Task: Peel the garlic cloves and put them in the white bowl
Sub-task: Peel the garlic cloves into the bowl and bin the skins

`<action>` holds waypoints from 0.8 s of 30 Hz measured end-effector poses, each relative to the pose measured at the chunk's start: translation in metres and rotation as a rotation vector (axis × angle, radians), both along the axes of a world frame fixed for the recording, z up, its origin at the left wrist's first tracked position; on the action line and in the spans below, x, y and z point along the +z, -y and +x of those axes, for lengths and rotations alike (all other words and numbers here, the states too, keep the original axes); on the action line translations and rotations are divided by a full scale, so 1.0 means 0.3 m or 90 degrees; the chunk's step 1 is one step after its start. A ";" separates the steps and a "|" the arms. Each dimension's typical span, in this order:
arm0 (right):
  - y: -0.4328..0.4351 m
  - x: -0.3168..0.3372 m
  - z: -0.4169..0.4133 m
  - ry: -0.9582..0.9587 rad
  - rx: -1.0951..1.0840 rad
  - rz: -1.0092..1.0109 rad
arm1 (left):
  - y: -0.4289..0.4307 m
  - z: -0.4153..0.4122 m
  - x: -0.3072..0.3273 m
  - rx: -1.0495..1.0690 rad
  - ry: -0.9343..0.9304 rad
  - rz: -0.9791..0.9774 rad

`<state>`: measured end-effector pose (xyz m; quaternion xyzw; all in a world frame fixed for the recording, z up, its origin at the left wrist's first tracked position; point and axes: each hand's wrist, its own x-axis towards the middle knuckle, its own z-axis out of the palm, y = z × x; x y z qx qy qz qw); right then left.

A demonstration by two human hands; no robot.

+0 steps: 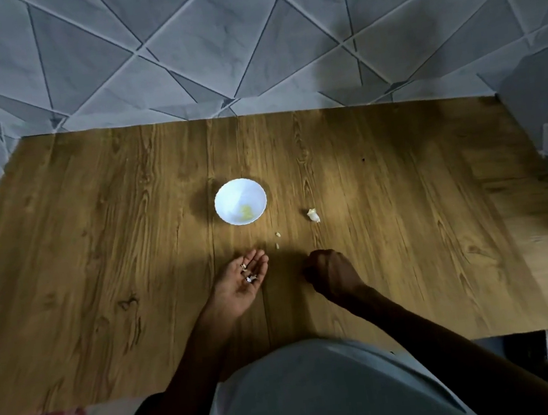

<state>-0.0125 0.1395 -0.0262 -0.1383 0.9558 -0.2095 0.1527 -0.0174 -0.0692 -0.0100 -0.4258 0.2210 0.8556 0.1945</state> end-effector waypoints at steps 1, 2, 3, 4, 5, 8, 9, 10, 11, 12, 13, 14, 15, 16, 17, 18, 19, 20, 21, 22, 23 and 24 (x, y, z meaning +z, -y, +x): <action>0.008 -0.002 0.004 -0.025 0.018 0.016 | -0.001 0.005 -0.002 0.002 -0.001 0.005; 0.014 -0.005 0.008 -0.062 0.038 0.029 | -0.002 0.010 -0.001 0.003 -0.004 0.010; 0.018 -0.008 0.014 -0.100 0.056 0.051 | -0.004 0.015 -0.001 0.006 -0.007 0.013; 0.024 -0.010 0.026 -0.122 0.074 0.065 | -0.003 0.020 0.001 0.008 -0.010 0.014; 0.029 -0.014 0.043 -0.132 0.096 0.092 | -0.004 0.025 0.001 0.010 -0.012 0.013; 0.029 -0.056 0.071 -0.116 0.110 0.155 | -0.013 0.042 0.007 0.005 -0.012 -0.002; 0.034 -0.052 0.073 -0.097 0.091 0.139 | -0.015 0.049 0.011 0.002 -0.014 -0.009; 0.037 -0.042 0.074 -0.089 0.052 0.079 | -0.018 0.055 0.016 -0.003 -0.014 -0.018; 0.045 -0.020 0.079 -0.083 -0.001 -0.001 | -0.023 0.063 0.021 -0.007 -0.011 -0.024; 0.060 0.014 0.086 -0.075 -0.041 -0.087 | -0.030 0.074 0.033 -0.008 -0.009 -0.029; 0.085 0.051 0.096 -0.068 -0.067 -0.160 | -0.041 0.083 0.041 -0.008 -0.010 -0.027; 0.112 0.087 0.114 -0.059 -0.059 -0.216 | -0.049 0.103 0.051 -0.005 -0.008 -0.023; 0.140 0.121 0.133 -0.054 -0.040 -0.235 | -0.058 0.122 0.062 -0.004 -0.008 -0.018; 0.166 0.153 0.156 -0.054 -0.009 -0.232 | -0.065 0.146 0.071 -0.011 -0.007 -0.020; 0.188 0.180 0.178 -0.059 0.024 -0.202 | -0.068 0.167 0.079 -0.022 -0.009 -0.023; 0.207 0.202 0.197 -0.072 0.062 -0.154 | -0.070 0.187 0.086 -0.035 -0.009 -0.029; 0.223 0.212 0.218 -0.091 0.103 -0.091 | -0.070 0.216 0.094 -0.039 -0.013 -0.030; 0.237 0.219 0.233 -0.110 0.128 -0.037 | -0.068 0.242 0.102 -0.044 -0.016 -0.028; 0.255 0.221 0.257 -0.127 0.139 0.007 | -0.061 0.275 0.112 -0.040 -0.023 -0.018; 0.274 0.219 0.284 -0.142 0.135 0.032 | -0.053 0.304 0.117 -0.040 -0.029 -0.015; 0.292 0.213 0.307 -0.152 0.120 0.040 | -0.045 0.330 0.121 -0.035 -0.033 -0.014; 0.310 0.205 0.335 -0.158 0.114 0.024 | -0.031 0.366 0.122 -0.024 -0.026 -0.027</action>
